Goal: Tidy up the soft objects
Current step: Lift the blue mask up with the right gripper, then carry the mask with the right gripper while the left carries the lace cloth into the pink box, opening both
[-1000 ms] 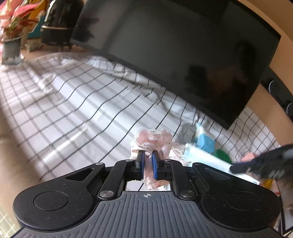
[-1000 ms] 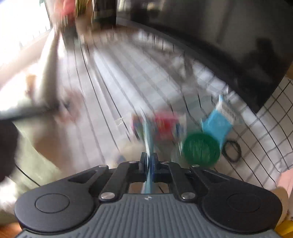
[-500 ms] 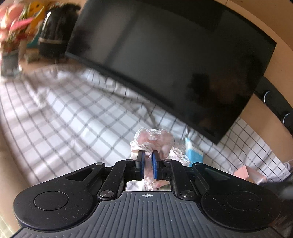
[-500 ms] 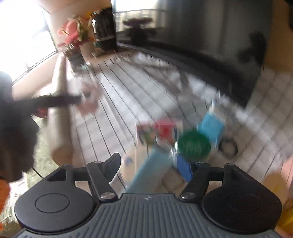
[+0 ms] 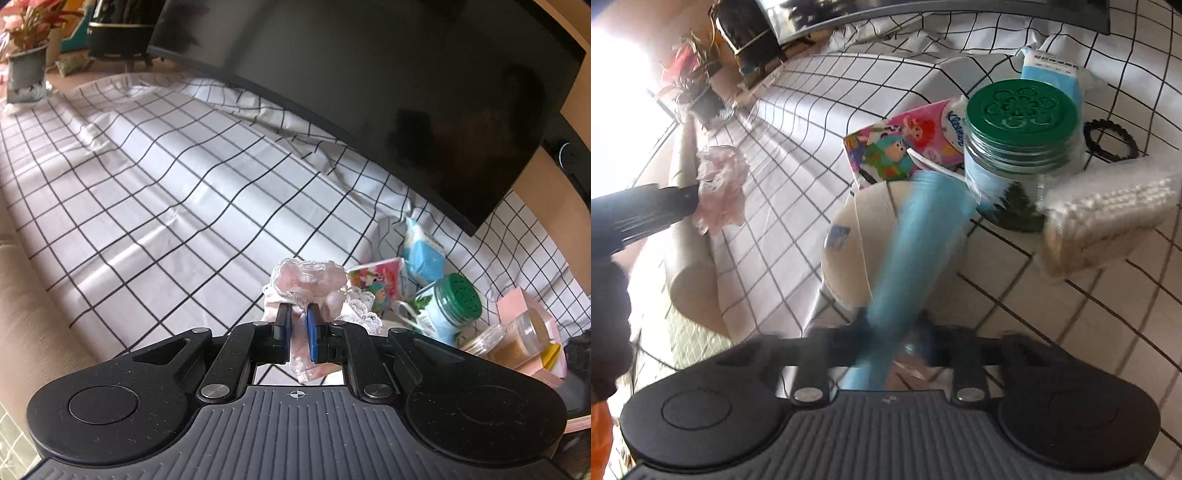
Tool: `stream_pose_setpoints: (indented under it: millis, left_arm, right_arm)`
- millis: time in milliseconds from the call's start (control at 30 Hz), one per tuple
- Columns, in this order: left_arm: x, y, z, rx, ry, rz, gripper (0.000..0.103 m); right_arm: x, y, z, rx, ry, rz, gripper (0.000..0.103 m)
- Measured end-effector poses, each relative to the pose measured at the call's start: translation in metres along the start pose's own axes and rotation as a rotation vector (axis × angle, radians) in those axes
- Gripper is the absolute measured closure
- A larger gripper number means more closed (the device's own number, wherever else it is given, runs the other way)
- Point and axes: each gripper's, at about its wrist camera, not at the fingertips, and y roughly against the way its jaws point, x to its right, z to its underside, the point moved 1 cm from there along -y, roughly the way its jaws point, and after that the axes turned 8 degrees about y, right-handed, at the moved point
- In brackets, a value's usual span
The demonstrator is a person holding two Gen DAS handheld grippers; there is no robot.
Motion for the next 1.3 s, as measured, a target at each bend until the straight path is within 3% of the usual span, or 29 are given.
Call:
stream_pose_setpoints:
  millis: [267, 567, 867, 1100, 1300]
  left_arm:
    - [0.007, -0.009, -0.014, 0.014, -0.003, 0.011, 0.092]
    - [0.084, 0.015, -0.033, 0.095, -0.131, 0.083, 0.092]
    - [0.207, 0.014, -0.018, 0.094, -0.288, 0.241, 0.092]
    - [0.317, -0.025, 0.032, -0.035, -0.411, 0.369, 0.092]
    - [0.4, -0.069, 0.076, -0.15, -0.526, 0.429, 0.091]
  right_arm:
    - [-0.013, 0.075, -0.041, 0.101, -0.022, -0.047, 0.093]
    - [0.0, 0.185, -0.061, 0.29, 0.031, 0.039, 0.093]
    - [0.073, 0.285, -0.019, 0.441, -0.045, 0.214, 0.093]
    - [0.15, 0.335, 0.036, 0.531, -0.164, 0.354, 0.093]
    - [0.194, 0.344, 0.06, 0.63, -0.218, 0.464, 0.093]
